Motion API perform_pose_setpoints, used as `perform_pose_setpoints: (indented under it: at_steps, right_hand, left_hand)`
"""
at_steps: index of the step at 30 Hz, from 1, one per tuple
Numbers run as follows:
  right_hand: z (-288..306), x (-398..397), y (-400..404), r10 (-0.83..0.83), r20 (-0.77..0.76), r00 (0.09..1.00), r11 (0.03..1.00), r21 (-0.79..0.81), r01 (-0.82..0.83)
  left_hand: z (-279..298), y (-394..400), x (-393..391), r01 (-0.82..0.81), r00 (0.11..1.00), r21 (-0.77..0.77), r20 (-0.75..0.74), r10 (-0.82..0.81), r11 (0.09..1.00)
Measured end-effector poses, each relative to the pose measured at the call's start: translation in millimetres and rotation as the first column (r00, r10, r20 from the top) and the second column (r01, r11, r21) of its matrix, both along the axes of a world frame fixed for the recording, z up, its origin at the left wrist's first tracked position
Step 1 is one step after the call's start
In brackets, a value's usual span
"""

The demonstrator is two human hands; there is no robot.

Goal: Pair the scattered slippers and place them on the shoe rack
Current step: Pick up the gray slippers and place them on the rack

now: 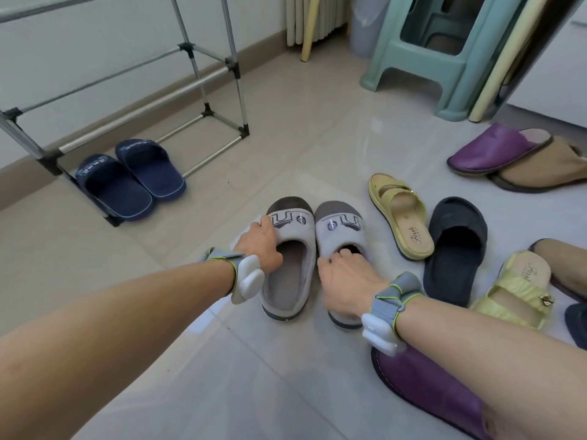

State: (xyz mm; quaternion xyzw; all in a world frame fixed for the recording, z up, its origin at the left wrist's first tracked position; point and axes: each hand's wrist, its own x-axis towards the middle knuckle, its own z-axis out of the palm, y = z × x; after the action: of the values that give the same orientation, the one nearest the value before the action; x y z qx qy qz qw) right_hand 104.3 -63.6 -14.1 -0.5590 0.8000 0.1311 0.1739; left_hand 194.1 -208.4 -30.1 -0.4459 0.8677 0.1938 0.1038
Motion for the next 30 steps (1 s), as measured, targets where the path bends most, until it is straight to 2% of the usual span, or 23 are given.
perform_pose_setpoints:
  at_steps: [2,5,7,9,11,14,16,19,24,27,30]
  right_hand:
    - [-10,-11,-1,-0.138,0.210,0.968,0.983,-0.088,0.159]
    - [-30,-24,-6,-0.456,0.500,0.736,0.830,-0.060,0.555]
    - [-38,-28,-7,-0.535,0.564,0.628,0.739,-0.048,0.673]
    - [-45,-30,-8,-0.538,0.603,0.590,0.716,-0.044,0.697]
    - [-46,-28,-11,-0.505,0.663,0.553,0.698,-0.064,0.713]
    - [-48,-24,-24,-0.467,0.696,0.545,0.673,-0.119,0.730]
    - [-51,-21,-35,-0.478,0.683,0.552,0.666,-0.128,0.735]
    - [-59,-19,-49,-0.505,0.649,0.570,0.648,-0.152,0.747]
    - [-66,-14,-68,-0.533,0.588,0.609,0.585,-0.264,0.767]
    - [-54,-13,-86,-0.538,0.590,0.602,0.526,-0.323,0.787]
    - [-33,-14,-119,-0.492,0.572,0.656,0.540,-0.391,0.745]
  left_hand:
    - [1,1,-1,-0.015,1.000,-0.001,0.012,0.015,1.000]
    - [7,5,-3,0.002,0.997,-0.146,0.076,0.009,0.989]
    - [10,9,-4,0.094,0.991,-0.281,0.115,-0.064,0.955]
    - [7,16,-6,0.166,0.986,-0.237,0.052,-0.158,0.957]
    - [1,23,-10,0.224,0.974,-0.061,-0.019,-0.225,0.973]
    - [-4,29,-11,0.239,0.971,0.150,-0.041,-0.236,0.959]
    - [-6,28,-10,0.233,0.972,0.205,-0.074,-0.222,0.951]
    - [-10,18,-10,0.225,0.968,0.211,-0.158,-0.194,0.951]
    - [-16,4,-8,0.229,0.959,0.216,-0.214,-0.183,0.949]
    - [-18,-5,-4,0.207,0.965,0.189,-0.203,-0.168,0.960]
    - [-6,-31,6,0.187,0.958,0.131,-0.245,-0.151,0.974]
